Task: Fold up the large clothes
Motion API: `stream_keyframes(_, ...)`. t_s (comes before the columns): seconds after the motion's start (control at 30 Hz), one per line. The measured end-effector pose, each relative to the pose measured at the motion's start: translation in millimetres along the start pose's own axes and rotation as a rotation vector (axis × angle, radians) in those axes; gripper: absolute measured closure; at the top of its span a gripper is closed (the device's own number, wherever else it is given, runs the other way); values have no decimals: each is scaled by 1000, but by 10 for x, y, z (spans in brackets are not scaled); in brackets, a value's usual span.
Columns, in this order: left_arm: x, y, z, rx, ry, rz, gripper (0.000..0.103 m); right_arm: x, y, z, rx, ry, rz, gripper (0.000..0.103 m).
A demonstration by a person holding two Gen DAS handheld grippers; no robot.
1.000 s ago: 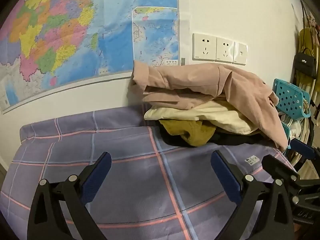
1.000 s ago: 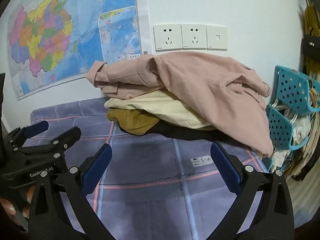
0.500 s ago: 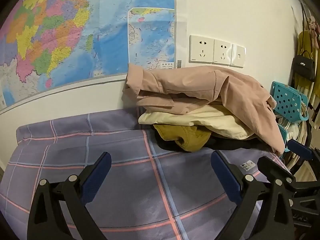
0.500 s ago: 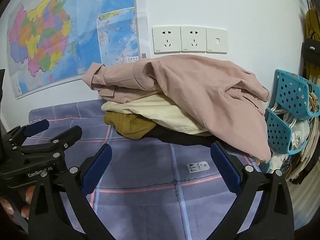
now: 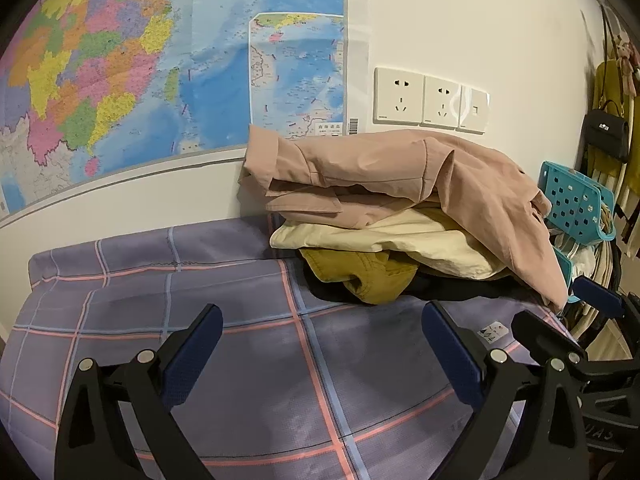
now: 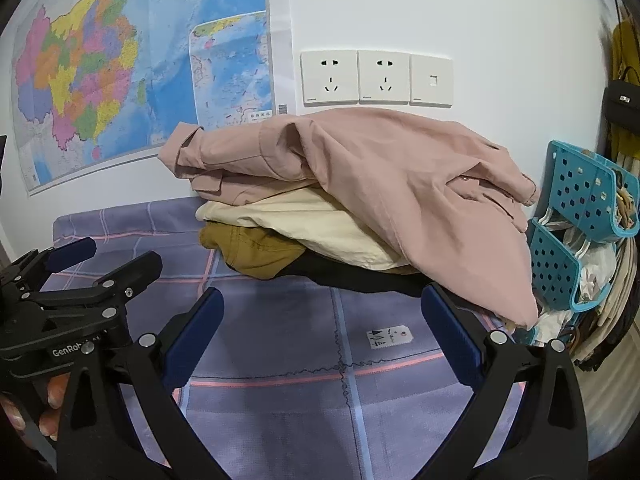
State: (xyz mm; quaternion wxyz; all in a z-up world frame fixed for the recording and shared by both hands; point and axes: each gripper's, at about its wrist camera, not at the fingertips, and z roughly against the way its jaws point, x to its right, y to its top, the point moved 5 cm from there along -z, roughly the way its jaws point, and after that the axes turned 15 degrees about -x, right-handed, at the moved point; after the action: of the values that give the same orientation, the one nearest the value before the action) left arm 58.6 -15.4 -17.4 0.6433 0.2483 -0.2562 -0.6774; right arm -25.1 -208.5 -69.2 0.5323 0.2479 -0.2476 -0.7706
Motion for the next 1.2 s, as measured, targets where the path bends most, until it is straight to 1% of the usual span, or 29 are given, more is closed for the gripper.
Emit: stream_keyframes(1.2,-8,35,4,9,-6,10,7,-15,44,17,12,2,9,5)
